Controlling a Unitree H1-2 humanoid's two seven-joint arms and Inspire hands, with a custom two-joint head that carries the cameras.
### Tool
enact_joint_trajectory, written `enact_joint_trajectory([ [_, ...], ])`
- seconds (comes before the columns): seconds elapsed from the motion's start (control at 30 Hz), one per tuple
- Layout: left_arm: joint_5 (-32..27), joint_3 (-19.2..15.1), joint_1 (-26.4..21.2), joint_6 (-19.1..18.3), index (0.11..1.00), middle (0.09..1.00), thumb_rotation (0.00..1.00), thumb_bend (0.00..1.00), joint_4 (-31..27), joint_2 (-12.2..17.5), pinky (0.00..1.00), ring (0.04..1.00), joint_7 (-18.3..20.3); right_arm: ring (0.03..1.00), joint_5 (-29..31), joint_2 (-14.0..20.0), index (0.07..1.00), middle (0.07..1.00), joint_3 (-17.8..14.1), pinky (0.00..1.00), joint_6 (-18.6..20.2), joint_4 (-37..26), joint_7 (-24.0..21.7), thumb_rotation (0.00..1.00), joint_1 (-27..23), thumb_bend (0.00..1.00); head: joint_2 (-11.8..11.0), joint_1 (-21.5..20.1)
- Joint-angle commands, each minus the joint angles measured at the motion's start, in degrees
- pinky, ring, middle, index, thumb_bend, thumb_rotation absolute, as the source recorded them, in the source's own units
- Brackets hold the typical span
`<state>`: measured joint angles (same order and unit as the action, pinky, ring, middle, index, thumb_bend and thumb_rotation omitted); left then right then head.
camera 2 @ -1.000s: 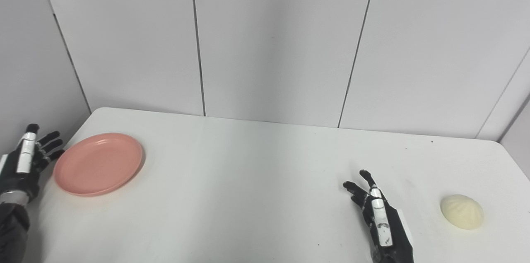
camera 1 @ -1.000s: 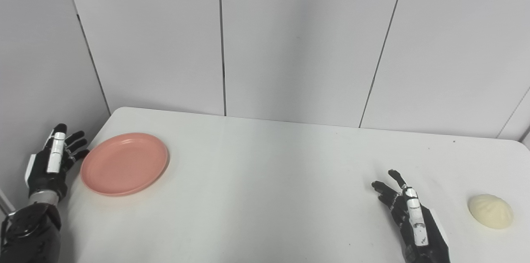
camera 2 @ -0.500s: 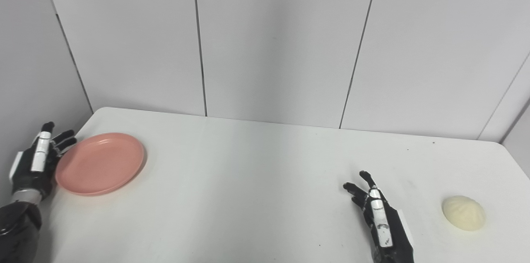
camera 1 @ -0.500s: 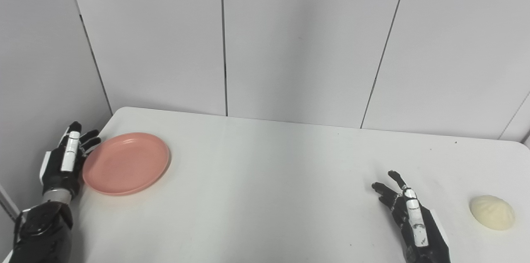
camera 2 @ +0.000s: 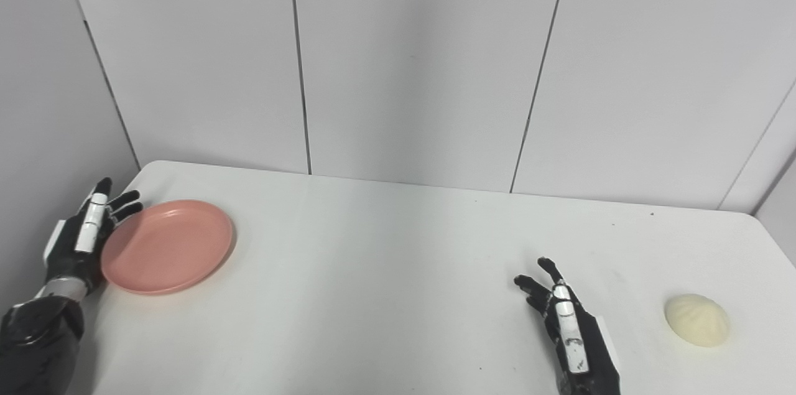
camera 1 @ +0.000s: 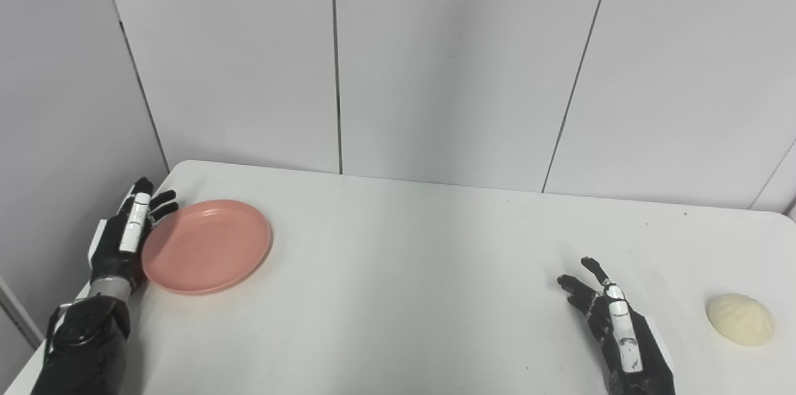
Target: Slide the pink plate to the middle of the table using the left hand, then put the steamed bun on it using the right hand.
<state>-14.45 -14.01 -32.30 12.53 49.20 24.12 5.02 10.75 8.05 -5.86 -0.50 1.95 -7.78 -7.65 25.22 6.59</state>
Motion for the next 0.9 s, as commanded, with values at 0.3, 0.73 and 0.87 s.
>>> enact_joint_trajectory([
  [0.3, 1.6, 2.8, -3.3, -1.2, 0.942, 0.796, 0.85, 0.73, 0.6, -2.0, 0.67, 0.789, 1.7, 0.833, -0.7, -1.2, 0.895, 0.754, 0.8, 0.89, -0.1, -0.3, 0.5, 0.94, 1.6, 0.8, 0.3, -0.7],
  [0.73, 2.1, 5.0, -5.5, -1.8, 0.928, 0.764, 0.84, 0.78, 0.8, -6.1, 0.65, 0.76, 2.3, 0.826, -1.5, -1.9, 0.89, 0.746, 0.8, 0.88, 0.2, -0.3, 1.2, 0.94, 1.4, 0.81, 0.2, -1.3],
  [0.87, 2.4, 5.3, -5.6, -2.1, 0.915, 0.762, 0.84, 0.76, 0.3, -6.7, 0.64, 0.756, 1.9, 0.821, -1.5, -2.1, 0.886, 0.746, 0.9, 0.87, 0.4, -0.3, 1.4, 0.94, 1.3, 0.8, 0.2, -1.6],
])
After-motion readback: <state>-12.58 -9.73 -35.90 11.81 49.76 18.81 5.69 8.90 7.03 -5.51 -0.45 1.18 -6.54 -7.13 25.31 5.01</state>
